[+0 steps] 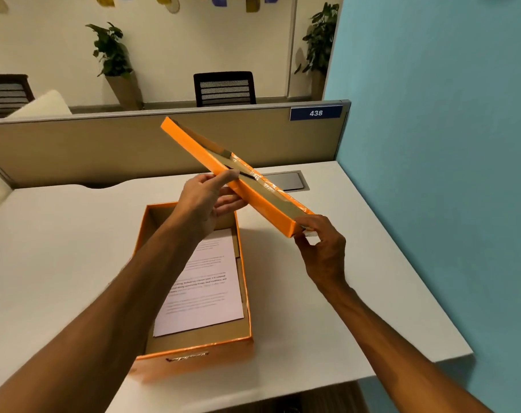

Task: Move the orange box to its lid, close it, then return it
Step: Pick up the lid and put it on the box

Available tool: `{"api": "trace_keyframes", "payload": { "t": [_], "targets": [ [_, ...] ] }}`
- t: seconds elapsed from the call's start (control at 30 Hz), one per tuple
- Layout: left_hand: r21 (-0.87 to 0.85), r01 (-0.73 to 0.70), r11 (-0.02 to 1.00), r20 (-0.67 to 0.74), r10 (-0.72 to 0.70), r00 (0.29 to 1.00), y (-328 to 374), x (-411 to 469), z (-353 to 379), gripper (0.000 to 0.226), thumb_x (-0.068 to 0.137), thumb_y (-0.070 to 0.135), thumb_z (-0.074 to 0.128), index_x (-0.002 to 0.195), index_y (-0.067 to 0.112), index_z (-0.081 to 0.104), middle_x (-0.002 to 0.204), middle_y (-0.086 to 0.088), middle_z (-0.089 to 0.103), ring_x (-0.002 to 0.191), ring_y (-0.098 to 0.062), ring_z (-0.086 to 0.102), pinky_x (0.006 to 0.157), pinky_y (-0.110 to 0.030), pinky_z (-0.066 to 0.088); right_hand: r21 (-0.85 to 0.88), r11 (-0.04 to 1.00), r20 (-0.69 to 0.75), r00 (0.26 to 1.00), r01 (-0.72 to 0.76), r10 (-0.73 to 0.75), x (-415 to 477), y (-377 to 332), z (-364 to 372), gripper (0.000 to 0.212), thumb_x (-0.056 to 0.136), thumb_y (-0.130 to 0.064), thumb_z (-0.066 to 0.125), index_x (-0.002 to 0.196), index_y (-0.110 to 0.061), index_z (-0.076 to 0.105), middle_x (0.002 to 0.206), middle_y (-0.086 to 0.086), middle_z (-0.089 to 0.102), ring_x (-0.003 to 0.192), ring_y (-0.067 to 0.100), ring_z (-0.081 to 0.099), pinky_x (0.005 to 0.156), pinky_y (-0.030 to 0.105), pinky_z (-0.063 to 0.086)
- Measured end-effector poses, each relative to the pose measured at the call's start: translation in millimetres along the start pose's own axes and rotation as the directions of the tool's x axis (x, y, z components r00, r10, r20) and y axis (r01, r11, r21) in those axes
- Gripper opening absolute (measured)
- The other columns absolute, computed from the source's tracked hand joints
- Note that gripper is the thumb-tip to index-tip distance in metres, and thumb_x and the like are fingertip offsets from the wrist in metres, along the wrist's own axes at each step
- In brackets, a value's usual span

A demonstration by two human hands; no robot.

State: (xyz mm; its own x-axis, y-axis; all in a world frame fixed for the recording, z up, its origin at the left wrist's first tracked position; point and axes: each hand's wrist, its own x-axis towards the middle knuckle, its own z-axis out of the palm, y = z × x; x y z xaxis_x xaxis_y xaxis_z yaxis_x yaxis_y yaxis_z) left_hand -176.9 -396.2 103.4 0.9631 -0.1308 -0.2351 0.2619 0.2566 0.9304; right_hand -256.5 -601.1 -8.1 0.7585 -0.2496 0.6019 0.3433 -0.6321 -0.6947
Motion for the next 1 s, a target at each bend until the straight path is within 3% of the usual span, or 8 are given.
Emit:
{"api": "trace_keyframes", "payload": {
  "t": [0.17, 0.3, 0.37, 0.47, 0.6, 0.7, 0.83, 1.0],
  "targets": [
    [0.01, -0.093, 0.996, 0.042, 0.093, 0.995, 4.2, -17.3, 5.8, 0.06, 0.08, 0.036, 0.076, 0.13, 0.009, 0.055, 0.116, -0.015, 0.07, 0.097, -0.029, 0.074, 0.077, -0.04, 0.062, 0.122, 0.977, -0.145, 0.971, -0.173, 0.19, 0.5, -31.2, -10.5, 0.025, 0.081, -0.019, 0.077, 0.101, -0.005, 0.069, 0.094, 0.004, 0.071, 0.088, 0.017, 0.067, 0.081, 0.029, 0.057],
    [0.148, -0.044, 0.988, 0.092, 0.03, 0.995, -19.7, -29.0, 10.0, 0.083, 0.068, 0.047, 0.076, 0.136, 0.009, 0.049, 0.13, -0.013, 0.062, 0.114, -0.028, 0.064, 0.094, -0.042, 0.056, 0.352, 0.868, -0.13, 0.9, -0.351, 0.416, 2.0, -42.1, -25.8, 0.017, 0.078, -0.028, 0.081, 0.09, -0.026, 0.068, 0.088, -0.017, 0.072, 0.082, 0.003, 0.07, 0.078, 0.028, 0.057],
    [0.177, 0.009, 0.984, 0.129, -0.032, 0.991, -37.9, -34.3, 12.5, 0.09, 0.067, 0.047, 0.076, 0.141, 0.007, 0.045, 0.138, -0.015, 0.057, 0.124, -0.031, 0.057, 0.103, -0.046, 0.049, 0.507, 0.765, -0.085, 0.861, -0.397, 0.502, 4.0, -43.3, -35.9, 0.023, 0.076, -0.026, 0.083, 0.094, -0.029, 0.069, 0.1, -0.012, 0.075, 0.091, 0.011, 0.072, 0.082, 0.034, 0.056],
    [0.165, 0.095, 0.982, 0.158, -0.122, 0.98, -63.4, -39.1, 17.3, 0.099, 0.068, 0.042, 0.078, 0.148, 0.007, 0.032, 0.149, -0.016, 0.045, 0.134, -0.034, 0.047, 0.111, -0.051, 0.04, 0.754, 0.518, 0.032, 0.81, -0.405, 0.586, 7.0, -43.6, -50.8, 0.034, 0.076, -0.012, 0.081, 0.105, -0.025, 0.07, 0.112, -0.004, 0.075, 0.104, 0.022, 0.07, 0.088, 0.047, 0.054],
    [0.014, 0.217, 0.976, 0.162, -0.217, 0.963, -84.2, -46.7, 23.9, 0.114, 0.068, 0.032, 0.078, 0.155, 0.013, 0.008, 0.157, -0.019, 0.031, 0.141, -0.04, 0.037, 0.113, -0.056, 0.034, 0.848, 0.243, 0.216, 0.726, -0.471, 0.653, 6.3, -39.2, -70.0, 0.051, 0.073, -0.011, 0.08, 0.117, -0.028, 0.062, 0.121, -0.002, 0.071, 0.111, 0.029, 0.065, 0.088, 0.053, 0.054],
    [-0.067, 0.266, 0.962, 0.149, -0.254, 0.956, -90.9, -56.4, 23.6, 0.092, 0.08, 0.023, 0.072, 0.154, 0.013, 0.019, 0.153, -0.016, 0.039, 0.135, -0.039, 0.044, 0.107, -0.055, 0.043, 0.852, 0.102, 0.331, 0.679, -0.513, 0.655, 1.0, -32.8, -81.4, 0.054, 0.081, -0.007, 0.074, 0.125, -0.032, 0.054, 0.128, 0.003, 0.065, 0.113, 0.032, 0.062, 0.084, 0.054, 0.055],
    [-0.052, 0.21, 0.976, 0.086, -0.206, 0.975, -98.5, -71.5, 17.3, 0.064, 0.088, 0.01, 0.067, 0.145, 0.014, 0.038, 0.132, -0.011, 0.055, 0.109, -0.029, 0.062, 0.077, -0.04, 0.06, 0.824, 0.015, 0.432, 0.647, -0.566, 0.628, -10.7, -31.3, -88.8, 0.061, 0.085, -0.006, 0.07, 0.136, -0.03, 0.045, 0.131, 0.005, 0.061, 0.115, 0.034, 0.06, 0.086, 0.057, 0.053],
    [0.021, 0.147, 0.989, -0.033, -0.146, 0.989, -99.4, -92.1, -2.8, 0.054, 0.086, 0.012, 0.07, 0.135, 0.017, 0.048, 0.128, -0.016, 0.061, 0.109, -0.033, 0.064, 0.08, -0.045, 0.058, 0.787, -0.057, 0.53, 0.625, -0.615, 0.574, -28.9, -35.4, -91.0, 0.073, 0.079, -0.013, 0.073, 0.141, -0.029, 0.038, 0.136, 0.01, 0.058, 0.12, 0.038, 0.056, 0.093, 0.06, 0.05]
  ]
}}
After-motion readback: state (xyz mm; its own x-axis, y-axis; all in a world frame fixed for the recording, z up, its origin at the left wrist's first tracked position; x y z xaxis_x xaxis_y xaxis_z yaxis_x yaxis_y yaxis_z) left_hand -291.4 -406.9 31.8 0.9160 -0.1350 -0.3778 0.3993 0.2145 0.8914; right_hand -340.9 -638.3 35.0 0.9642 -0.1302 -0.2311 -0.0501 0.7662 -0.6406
